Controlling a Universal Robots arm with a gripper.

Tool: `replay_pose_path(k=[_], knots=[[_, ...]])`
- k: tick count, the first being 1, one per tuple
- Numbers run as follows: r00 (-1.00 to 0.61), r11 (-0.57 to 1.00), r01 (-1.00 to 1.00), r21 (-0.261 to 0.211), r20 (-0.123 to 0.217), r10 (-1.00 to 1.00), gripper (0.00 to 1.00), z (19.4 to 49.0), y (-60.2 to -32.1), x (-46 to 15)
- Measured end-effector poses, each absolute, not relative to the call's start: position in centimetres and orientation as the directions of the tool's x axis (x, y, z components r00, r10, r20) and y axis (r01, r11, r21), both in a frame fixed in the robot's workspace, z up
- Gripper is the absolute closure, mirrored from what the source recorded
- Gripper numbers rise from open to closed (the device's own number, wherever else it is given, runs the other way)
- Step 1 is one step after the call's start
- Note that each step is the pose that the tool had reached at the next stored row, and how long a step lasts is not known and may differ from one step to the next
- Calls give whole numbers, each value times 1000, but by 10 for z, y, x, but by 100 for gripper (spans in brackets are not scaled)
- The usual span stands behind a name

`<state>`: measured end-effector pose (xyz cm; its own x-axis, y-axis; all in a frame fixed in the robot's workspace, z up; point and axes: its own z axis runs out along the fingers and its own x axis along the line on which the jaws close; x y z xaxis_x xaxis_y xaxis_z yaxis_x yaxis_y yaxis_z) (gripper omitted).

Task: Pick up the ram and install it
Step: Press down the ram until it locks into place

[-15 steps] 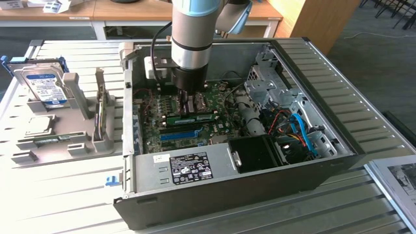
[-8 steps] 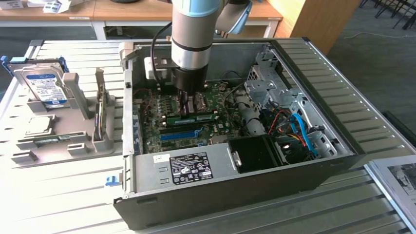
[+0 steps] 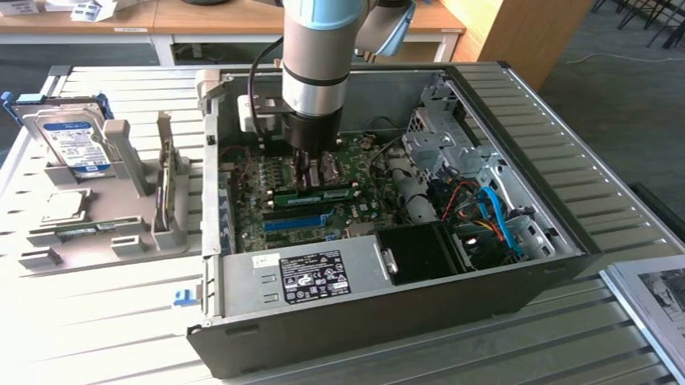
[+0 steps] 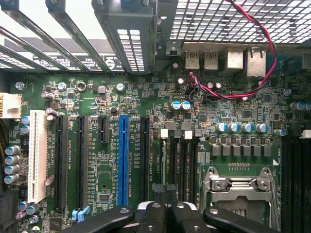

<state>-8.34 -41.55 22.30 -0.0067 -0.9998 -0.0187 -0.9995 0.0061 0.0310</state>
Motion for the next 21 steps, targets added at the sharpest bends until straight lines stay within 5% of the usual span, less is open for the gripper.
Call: replay_pose_path(k=[21], knots=[[-7, 6, -1000, 31, -20, -1000, 90, 222, -416, -83]])
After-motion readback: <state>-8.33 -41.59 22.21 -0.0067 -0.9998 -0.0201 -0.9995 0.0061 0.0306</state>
